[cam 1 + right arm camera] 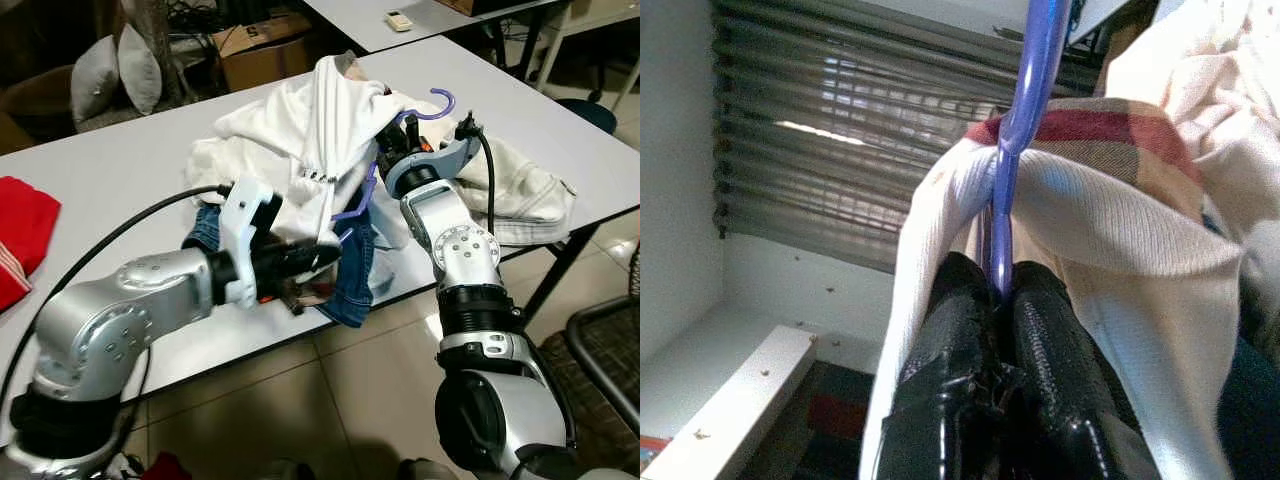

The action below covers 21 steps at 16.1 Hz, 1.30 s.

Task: Hang hanger

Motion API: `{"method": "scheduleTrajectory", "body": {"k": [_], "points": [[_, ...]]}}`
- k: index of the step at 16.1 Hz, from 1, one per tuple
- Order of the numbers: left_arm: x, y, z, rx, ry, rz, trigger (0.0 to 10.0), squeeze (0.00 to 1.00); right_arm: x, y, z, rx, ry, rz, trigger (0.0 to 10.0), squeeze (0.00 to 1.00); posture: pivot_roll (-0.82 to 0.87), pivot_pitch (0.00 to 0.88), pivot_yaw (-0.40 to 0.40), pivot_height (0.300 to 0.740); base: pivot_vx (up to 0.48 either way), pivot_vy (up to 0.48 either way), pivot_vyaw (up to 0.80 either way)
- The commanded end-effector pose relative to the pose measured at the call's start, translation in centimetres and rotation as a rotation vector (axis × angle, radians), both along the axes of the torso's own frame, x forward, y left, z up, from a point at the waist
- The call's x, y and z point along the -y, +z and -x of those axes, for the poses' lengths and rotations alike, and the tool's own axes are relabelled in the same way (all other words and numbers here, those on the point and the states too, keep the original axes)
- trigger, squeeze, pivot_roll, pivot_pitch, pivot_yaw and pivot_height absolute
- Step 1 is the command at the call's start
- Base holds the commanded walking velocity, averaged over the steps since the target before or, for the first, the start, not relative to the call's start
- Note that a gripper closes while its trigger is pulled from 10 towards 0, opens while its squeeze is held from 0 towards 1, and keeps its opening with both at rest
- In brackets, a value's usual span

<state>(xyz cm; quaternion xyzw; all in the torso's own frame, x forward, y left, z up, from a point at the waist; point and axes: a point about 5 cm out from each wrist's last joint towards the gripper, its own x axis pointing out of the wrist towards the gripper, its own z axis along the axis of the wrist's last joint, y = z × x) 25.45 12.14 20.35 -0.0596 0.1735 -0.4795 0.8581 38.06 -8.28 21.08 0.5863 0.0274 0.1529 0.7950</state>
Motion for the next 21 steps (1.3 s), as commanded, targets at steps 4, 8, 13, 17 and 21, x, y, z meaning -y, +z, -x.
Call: {"method": "scheduleTrajectory", "body": {"k": [4,8,13,17,21], "points": [[-2.3,0.0,-0.1,-0.025,0.028,0.026,0.0,0.00,-4.0,2.2,0.2,0.044,0.122,-0.083,10.0,0.00,0.03,0.128,0.118,0.740,0.000,0.000,0.00],[2.0,1.9,1.3,-0.019,-0.158,0.211,0.0,0.00,-5.4,1.2,-0.2,0.009,0.105,-0.004,10.0,0.00,0.03,0.141,0.124,0.740,0.000,0.000,0.00],[5.7,3.6,2.9,-0.025,-0.323,0.281,0.0,0.00,-5.8,0.0,-0.3,-0.040,0.091,0.046,10.0,0.00,0.02,0.119,0.126,0.740,0.000,0.000,0.00],[4.5,8.2,0.0,0.084,-0.198,0.461,0.0,0.00,-5.0,-0.7,-0.5,-0.043,0.080,0.116,10.0,0.00,0.01,0.098,0.129,0.740,0.000,0.000,0.00],[2.4,10.7,-3.6,0.178,0.013,0.435,0.0,0.00,-4.9,-1.7,0.7,-0.040,0.135,0.182,10.0,0.00,0.01,0.083,0.141,0.740,0.000,0.000,0.00]]}}
